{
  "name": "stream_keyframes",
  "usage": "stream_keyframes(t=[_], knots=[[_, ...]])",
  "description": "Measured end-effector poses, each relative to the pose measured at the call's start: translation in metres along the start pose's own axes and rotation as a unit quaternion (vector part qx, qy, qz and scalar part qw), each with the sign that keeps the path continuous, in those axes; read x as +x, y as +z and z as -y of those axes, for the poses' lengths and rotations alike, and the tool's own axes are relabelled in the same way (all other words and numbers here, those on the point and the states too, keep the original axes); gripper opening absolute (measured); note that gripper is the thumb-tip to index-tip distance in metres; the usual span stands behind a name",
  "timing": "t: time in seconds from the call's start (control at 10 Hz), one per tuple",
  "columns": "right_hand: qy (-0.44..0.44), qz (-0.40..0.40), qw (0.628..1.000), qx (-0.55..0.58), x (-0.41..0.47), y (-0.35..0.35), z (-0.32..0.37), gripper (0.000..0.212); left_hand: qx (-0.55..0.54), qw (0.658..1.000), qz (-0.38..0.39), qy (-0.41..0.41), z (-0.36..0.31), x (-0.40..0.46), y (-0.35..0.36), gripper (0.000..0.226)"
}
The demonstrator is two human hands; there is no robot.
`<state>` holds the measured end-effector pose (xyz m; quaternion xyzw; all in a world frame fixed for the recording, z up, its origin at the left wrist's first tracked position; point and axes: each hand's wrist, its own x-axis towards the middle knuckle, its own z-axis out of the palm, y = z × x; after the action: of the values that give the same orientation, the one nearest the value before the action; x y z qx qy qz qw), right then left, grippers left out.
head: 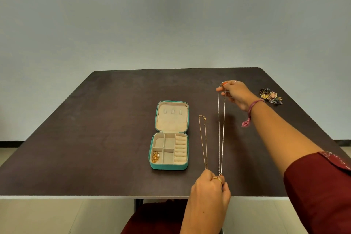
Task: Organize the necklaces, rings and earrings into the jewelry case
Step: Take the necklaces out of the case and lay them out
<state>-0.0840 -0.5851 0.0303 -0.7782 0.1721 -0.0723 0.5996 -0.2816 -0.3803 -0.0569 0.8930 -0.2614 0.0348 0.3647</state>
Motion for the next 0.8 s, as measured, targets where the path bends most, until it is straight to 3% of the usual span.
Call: stream_keyframes(t=[0.1,0.2,0.3,0.5,0.7,0.8], knots=[[-0.004,0.016,0.999,-0.029,0.009,0.005,-0.008,0.021,0.005,0.999,0.037,-0.016,0.0,0.002,-0.003,0.007],[-0.007,0.023,0.999,-0.041,0.016,0.009,-0.016,0.021,-0.003,1.0,0.023,-0.015,0.001,0.003,0.006,0.025],[-0.011,0.03,0.999,-0.037,0.026,0.012,-0.027,0.021,0.008,0.998,0.042,-0.049,-0.004,0.005,-0.002,0.024],[-0.01,0.041,0.996,-0.076,0.036,0.018,-0.039,0.019,0.06,0.983,0.138,-0.102,-0.012,0.007,-0.007,0.03],[-0.037,0.017,0.983,-0.177,0.043,0.021,-0.047,0.023,0.003,0.967,0.213,-0.143,-0.018,0.009,-0.017,0.028],[-0.042,-0.003,0.972,-0.233,0.045,0.024,-0.051,0.015,-0.003,0.966,0.217,-0.143,-0.02,0.008,-0.021,0.03]])
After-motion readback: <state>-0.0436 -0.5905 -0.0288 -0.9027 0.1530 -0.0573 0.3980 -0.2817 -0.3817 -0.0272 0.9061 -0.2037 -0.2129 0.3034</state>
